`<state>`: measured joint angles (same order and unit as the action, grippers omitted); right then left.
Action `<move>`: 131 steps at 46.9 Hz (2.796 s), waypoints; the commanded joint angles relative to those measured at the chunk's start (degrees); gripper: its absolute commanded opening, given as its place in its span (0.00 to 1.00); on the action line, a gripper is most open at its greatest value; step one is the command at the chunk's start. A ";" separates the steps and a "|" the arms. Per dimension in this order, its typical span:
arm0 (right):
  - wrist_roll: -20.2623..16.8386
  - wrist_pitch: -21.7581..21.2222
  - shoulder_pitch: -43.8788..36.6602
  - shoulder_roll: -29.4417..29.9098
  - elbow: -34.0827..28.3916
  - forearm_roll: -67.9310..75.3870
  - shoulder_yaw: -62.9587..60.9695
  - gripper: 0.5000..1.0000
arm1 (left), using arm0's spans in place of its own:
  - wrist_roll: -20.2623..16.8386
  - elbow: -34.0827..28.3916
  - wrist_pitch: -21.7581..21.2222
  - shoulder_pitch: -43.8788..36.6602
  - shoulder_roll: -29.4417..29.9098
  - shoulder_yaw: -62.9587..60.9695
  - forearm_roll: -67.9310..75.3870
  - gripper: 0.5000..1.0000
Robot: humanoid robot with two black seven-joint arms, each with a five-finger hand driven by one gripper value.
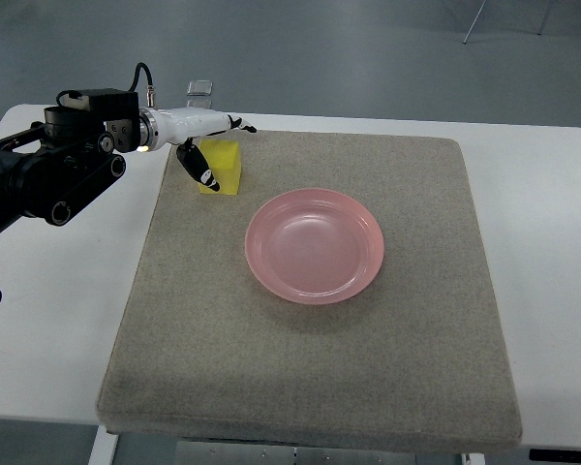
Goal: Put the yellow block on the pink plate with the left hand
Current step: 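Reach the left hand to the yellow cube and close fingers around it, then carry the yellow cube with the left hand over the pink plate, then open the left hand to release the cube onto the plate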
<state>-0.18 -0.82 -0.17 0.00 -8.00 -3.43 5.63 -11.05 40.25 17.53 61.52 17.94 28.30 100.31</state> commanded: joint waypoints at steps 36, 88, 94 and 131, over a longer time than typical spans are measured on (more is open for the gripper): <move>0.00 -0.06 0.00 0.00 0.00 0.00 0.00 0.85 | 0.07 4.57 -0.39 0.62 3.33 -1.31 2.43 0.00; 0.00 -0.06 0.00 0.00 0.00 0.00 0.00 0.85 | 0.15 28.22 -0.48 -3.60 -0.01 -7.03 9.11 0.00; 0.00 -0.06 0.00 0.00 0.00 0.00 0.00 0.85 | 0.07 28.13 -0.57 -3.69 -0.18 -6.94 8.94 0.00; 0.00 0.03 0.00 0.00 0.00 0.00 0.00 0.85 | -0.64 29.36 -6.19 -3.16 4.65 -4.74 -17.67 0.99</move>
<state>-0.17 -0.84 -0.18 0.00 -8.00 -3.43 5.62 -11.56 69.74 12.53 58.34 21.22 22.82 90.37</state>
